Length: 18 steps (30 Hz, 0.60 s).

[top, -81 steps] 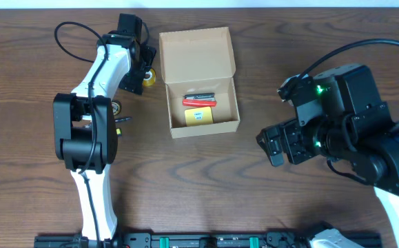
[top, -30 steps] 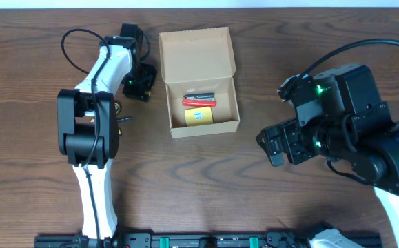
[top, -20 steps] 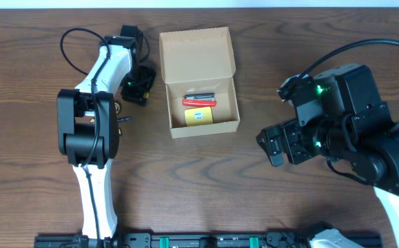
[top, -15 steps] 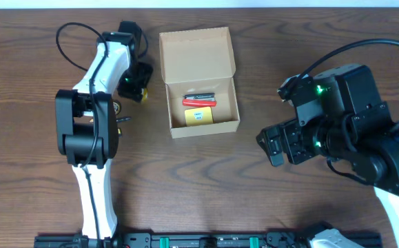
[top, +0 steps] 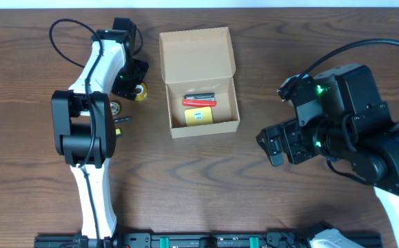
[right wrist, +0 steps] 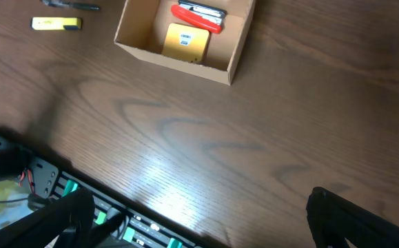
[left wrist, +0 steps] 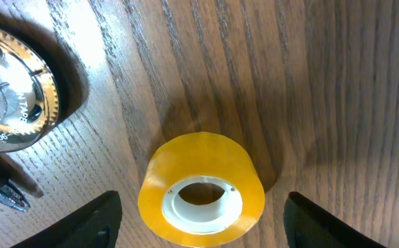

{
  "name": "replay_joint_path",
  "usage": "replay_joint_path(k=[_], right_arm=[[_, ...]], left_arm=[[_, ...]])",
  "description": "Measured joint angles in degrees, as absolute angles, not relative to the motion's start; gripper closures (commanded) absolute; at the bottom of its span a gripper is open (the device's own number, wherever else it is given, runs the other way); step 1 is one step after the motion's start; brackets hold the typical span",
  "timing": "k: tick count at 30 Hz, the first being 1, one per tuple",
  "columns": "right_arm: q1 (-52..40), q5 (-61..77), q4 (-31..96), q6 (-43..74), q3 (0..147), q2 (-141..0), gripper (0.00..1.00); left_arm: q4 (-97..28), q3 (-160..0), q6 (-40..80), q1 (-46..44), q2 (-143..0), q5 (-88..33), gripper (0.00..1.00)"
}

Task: Pack container
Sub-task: 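Close the left gripper on the yellow tape roll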

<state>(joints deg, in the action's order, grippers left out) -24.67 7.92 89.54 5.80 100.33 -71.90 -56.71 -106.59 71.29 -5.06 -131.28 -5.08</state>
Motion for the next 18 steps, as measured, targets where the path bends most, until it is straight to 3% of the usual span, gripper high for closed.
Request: replay_joint_path(k=[6,18], right_arm=[[-24.7,7.9,89.5,5.8,100.3,-71.9,0.01],[-24.7,7.9,89.5,5.8,100.3,-71.9,0.01]], left_arm=[[-56.7,-106.6,70.1,-5.1,-131.3,-4.9,0.12],[-56.4,-106.6,69.8,-5.1,-131.7,-4.1,0.08]])
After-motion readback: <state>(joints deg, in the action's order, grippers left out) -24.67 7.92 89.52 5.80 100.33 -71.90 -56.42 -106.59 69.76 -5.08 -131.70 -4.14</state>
